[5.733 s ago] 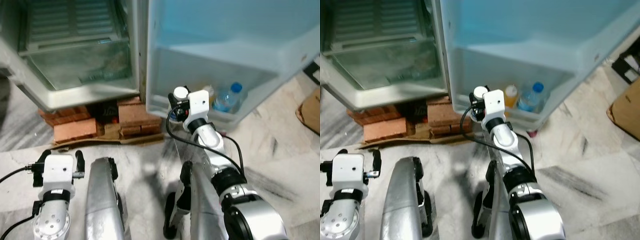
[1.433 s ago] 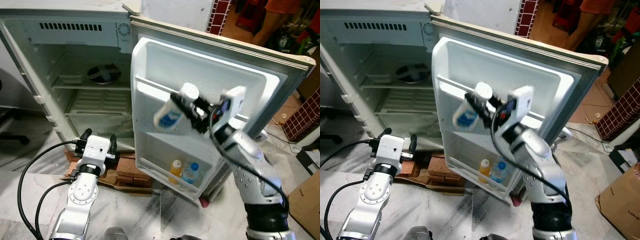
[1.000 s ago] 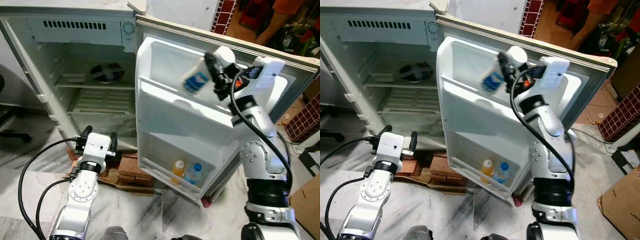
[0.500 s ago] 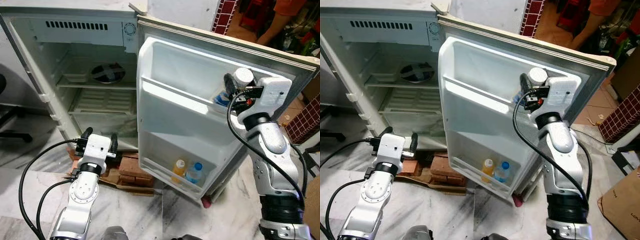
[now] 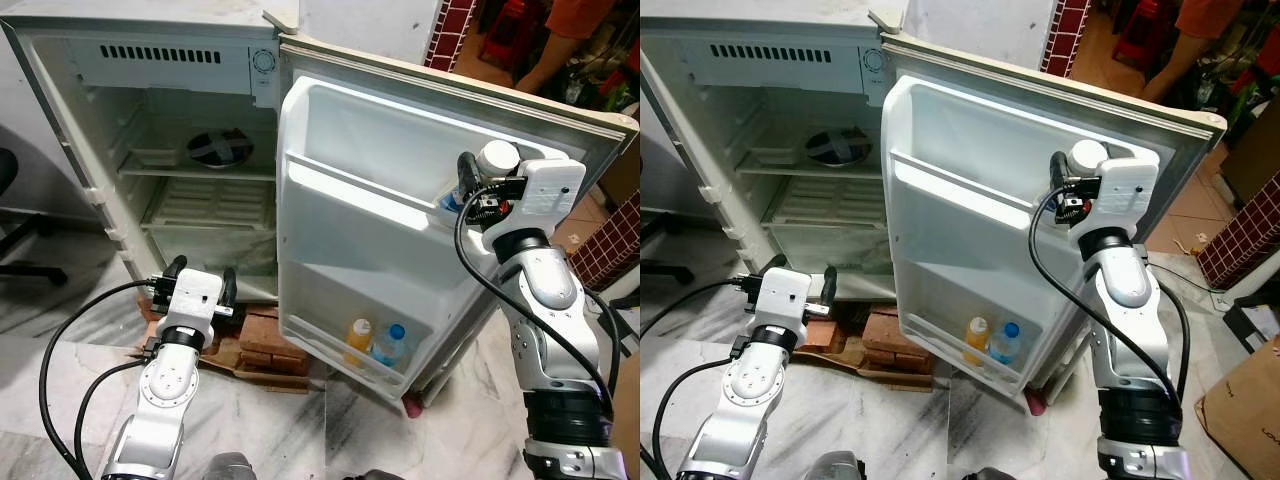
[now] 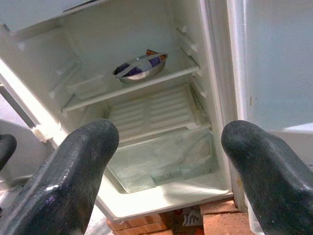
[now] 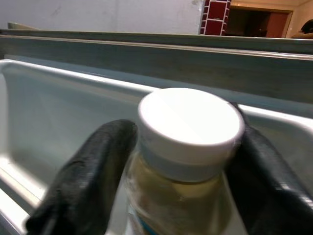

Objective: Restocking fridge

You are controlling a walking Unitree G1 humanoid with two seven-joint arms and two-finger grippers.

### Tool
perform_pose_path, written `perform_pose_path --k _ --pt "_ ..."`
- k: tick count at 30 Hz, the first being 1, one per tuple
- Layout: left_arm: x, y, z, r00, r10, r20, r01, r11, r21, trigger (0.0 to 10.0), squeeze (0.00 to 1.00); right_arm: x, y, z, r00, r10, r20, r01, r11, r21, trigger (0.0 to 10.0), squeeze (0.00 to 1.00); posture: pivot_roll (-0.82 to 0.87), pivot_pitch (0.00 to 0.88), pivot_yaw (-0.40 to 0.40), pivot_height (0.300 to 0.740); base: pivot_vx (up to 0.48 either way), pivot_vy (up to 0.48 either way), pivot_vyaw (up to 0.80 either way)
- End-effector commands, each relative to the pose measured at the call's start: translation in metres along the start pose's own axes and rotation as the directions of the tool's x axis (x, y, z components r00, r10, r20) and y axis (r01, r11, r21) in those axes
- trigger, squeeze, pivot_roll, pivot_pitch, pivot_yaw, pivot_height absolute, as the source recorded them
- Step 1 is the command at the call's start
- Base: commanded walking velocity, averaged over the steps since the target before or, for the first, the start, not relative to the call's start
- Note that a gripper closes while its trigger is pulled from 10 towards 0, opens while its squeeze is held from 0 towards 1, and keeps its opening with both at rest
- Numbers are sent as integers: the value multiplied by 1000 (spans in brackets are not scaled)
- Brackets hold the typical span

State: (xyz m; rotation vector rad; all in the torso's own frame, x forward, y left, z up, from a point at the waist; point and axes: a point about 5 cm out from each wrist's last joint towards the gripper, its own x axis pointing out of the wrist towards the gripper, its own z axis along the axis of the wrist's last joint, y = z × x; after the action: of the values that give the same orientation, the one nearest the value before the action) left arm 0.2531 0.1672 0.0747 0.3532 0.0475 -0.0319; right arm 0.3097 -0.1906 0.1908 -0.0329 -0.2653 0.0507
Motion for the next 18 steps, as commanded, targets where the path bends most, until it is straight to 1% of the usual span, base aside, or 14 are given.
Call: perform_pose_path --k 1,4,11,18 --pt "-1 -3 -1 1000 -9 -9 9 1000 -3 10000 0 1 -7 1 999 -46 7 46 999 9 10000 1000 110 50 -55 740 0 0 0" --pt "-1 -3 -1 1000 -8 -9 8 1000 -2 10000 0 3 -5 7 998 -52 44 50 998 35 10000 1000 111 50 -55 740 0 0 0" --pt "-1 -2 -1 1000 -1 -11 1 1000 0 10000 0 6 -1 14 995 -56 88 49 996 78 10000 1000 111 47 -55 740 0 0 0" --pt "0 -2 -1 1000 7 -13 -7 1000 -3 10000 0 12 -4 25 989 -86 124 71 990 118 10000 1000 109 45 -56 740 0 0 0"
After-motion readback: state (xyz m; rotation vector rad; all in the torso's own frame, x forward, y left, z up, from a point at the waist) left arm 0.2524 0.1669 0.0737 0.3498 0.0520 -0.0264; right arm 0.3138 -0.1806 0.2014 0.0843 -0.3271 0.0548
